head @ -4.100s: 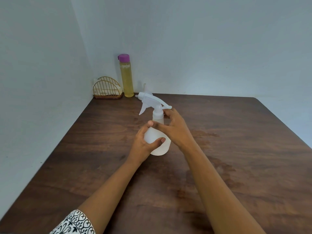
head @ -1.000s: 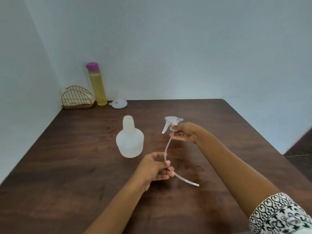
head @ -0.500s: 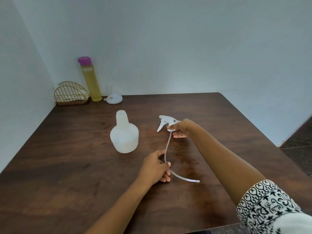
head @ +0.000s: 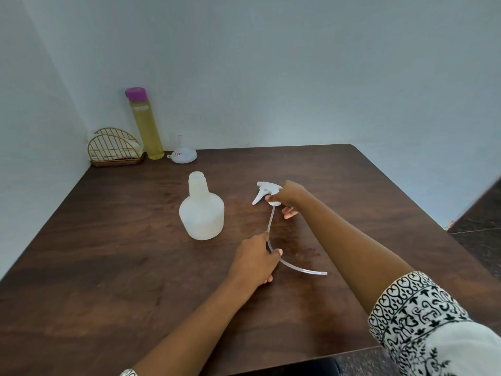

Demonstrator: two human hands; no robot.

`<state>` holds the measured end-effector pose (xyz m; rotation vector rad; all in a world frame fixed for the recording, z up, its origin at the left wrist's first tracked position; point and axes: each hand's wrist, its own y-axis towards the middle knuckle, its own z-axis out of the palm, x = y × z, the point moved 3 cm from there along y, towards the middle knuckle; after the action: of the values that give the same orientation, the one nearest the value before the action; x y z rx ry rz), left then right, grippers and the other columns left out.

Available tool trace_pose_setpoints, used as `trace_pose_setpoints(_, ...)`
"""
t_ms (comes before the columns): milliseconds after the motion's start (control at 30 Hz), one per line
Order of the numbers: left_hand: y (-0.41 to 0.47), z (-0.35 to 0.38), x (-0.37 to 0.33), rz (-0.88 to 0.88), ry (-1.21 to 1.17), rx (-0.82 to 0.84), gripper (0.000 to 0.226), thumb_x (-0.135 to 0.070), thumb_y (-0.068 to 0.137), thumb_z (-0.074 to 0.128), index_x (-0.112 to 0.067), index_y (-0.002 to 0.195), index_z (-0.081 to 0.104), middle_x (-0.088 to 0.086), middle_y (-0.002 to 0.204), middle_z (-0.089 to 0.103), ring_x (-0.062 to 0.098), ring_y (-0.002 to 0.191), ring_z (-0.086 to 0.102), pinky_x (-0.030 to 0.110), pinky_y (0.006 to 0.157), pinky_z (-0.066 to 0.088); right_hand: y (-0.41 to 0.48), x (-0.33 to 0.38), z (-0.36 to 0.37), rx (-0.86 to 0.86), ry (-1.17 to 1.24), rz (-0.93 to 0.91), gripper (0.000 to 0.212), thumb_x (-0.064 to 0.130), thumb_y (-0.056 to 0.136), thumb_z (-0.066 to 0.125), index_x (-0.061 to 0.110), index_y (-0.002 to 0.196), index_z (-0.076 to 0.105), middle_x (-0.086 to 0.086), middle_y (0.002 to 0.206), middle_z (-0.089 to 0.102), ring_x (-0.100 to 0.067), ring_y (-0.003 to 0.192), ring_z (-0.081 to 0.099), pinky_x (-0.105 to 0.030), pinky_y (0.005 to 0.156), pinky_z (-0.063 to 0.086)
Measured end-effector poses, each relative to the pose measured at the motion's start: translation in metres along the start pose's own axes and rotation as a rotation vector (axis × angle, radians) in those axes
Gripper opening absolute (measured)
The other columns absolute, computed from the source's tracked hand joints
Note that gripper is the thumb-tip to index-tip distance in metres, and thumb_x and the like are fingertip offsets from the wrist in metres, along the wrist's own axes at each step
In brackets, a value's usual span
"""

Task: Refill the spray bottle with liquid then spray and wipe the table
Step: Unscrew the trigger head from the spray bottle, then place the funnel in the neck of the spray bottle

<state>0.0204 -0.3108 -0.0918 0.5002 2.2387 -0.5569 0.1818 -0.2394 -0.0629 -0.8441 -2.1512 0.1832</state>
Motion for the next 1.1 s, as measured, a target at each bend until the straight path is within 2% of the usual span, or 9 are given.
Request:
trace_pose_setpoints(167, -0.004, -0.009, -0.007, 0.065, -0.052, -0.078, 0.057, -0.041, 0.093, 0.055, -0.02, 0.144, 0.039, -0.001, 0.074, 0.072, 0.01, 0.054, 0.068, 0.025, 0.063, 0.059, -0.001, 0.001, 0.0, -0.02, -0.06, -0.007, 0.063, 0.039, 0.084, 0.068, 0.004, 0.13, 0.042, -0.013, 0.098, 0.058, -0.026, 0.086, 0.069, -0.04, 0.073, 0.06)
trace_pose_setpoints(300, -0.006, -0.021, -0.005, 0.118, -0.102, -0.132, 0.061, -0.051, 0.092, 0.052, -0.019, 0.143, 0.042, -0.002, 0.072, 0.072, 0.006, 0.055, 0.067, 0.036, 0.081, 0.058, 0.001, 0.005, -0.006, -0.028, -0.141, -0.054, 0.041, 0.043, 0.083, 0.066, 0.007, 0.099, 0.055, -0.009, 0.089, 0.063, -0.025, 0.084, 0.069, -0.041, 0.073, 0.06)
trace_pose_setpoints(400, -0.015, -0.038, 0.001, 0.147, -0.247, -0.21, 0.048, -0.047, 0.091, 0.056, -0.022, 0.132, 0.055, -0.003, 0.07, 0.071, 0.005, 0.053, 0.066, 0.025, 0.065, 0.057, 0.002, 0.011, -0.01, -0.096, -0.28, -0.095, 0.046, 0.046, 0.08, 0.064, 0.01, 0.105, 0.051, -0.006, 0.087, 0.064, -0.024, 0.078, 0.066, -0.037, 0.072, 0.058)
trace_pose_setpoints(533, -0.035, -0.094, 0.034, 0.251, -0.443, -0.66, 0.015, -0.022, 0.093, 0.059, -0.019, 0.09, 0.074, -0.003, 0.053, 0.062, 0.007, 0.046, 0.055, 0.02, 0.05, 0.044, 0.004, 0.027, -0.01, -0.186, -0.413, -0.186, 0.052, 0.05, 0.082, 0.06, 0.012, 0.116, 0.05, -0.007, 0.109, 0.06, -0.025, 0.082, 0.056, -0.03, 0.069, 0.043)
trace_pose_setpoints(667, -0.016, -0.153, 0.088, 0.093, -0.296, -0.973, 0.023, -0.029, 0.097, 0.05, -0.018, 0.099, 0.07, 0.0, 0.074, 0.065, 0.015, 0.067, 0.06, 0.033, 0.061, 0.049, 0.012, 0.065, 0.0, -0.215, -0.44, -0.343, 0.052, 0.048, 0.086, 0.057, 0.013, 0.124, 0.05, -0.007, 0.123, 0.057, -0.025, 0.105, 0.057, -0.033, 0.078, 0.042)
trace_pose_setpoints(733, 0.017, -0.172, 0.117, -0.097, -0.023, -0.867, 0.026, -0.033, 0.096, 0.05, -0.021, 0.115, 0.064, 0.004, 0.105, 0.066, 0.022, 0.099, 0.058, 0.04, 0.082, 0.049, 0.019, 0.091, 0.013, -0.171, -0.408, -0.428, 0.049, 0.044, 0.086, 0.059, 0.012, 0.123, 0.051, -0.006, 0.125, 0.057, -0.025, 0.109, 0.057, -0.034, 0.085, 0.043)
trace_pose_setpoints(833, 0.064, -0.18, 0.138, -0.225, 0.355, -0.591, 0.044, -0.043, 0.094, 0.049, -0.027, 0.135, 0.05, 0.007, 0.142, 0.046, 0.029, 0.134, 0.036, 0.048, 0.105, 0.032, 0.035, 0.126, 0.041, -0.078, -0.349, -0.54, 0.047, 0.036, 0.087, 0.063, 0.009, 0.124, 0.053, -0.008, 0.129, 0.056, -0.024, 0.117, 0.053, -0.033, 0.093, 0.041)
trace_pose_setpoints(933, 0.094, -0.175, 0.14, -0.239, 0.508, -0.458, 0.057, -0.055, 0.094, 0.038, -0.03, 0.146, 0.034, 0.005, 0.155, 0.028, 0.028, 0.144, 0.021, 0.052, 0.113, 0.019, 0.064, 0.155, 0.075, -0.022, -0.363, -0.608, 0.047, 0.029, 0.085, 0.066, 0.008, 0.125, 0.053, -0.009, 0.131, 0.055, -0.024, 0.12, 0.051, -0.033, 0.097, 0.041)
trace_pose_setpoints(1100, 0.1, -0.168, 0.148, -0.223, 0.596, -0.47, 0.06, -0.059, 0.095, 0.027, -0.034, 0.149, 0.023, 0.003, 0.159, 0.02, 0.026, 0.146, 0.015, 0.052, 0.115, 0.014, 0.112, 0.2, 0.105, -0.039, -0.324, -0.665, 0.048, 0.018, 0.085, 0.064, 0.006, 0.129, 0.046, -0.014, 0.129, 0.054, -0.028, 0.117, 0.052, -0.034, 0.092, 0.042)
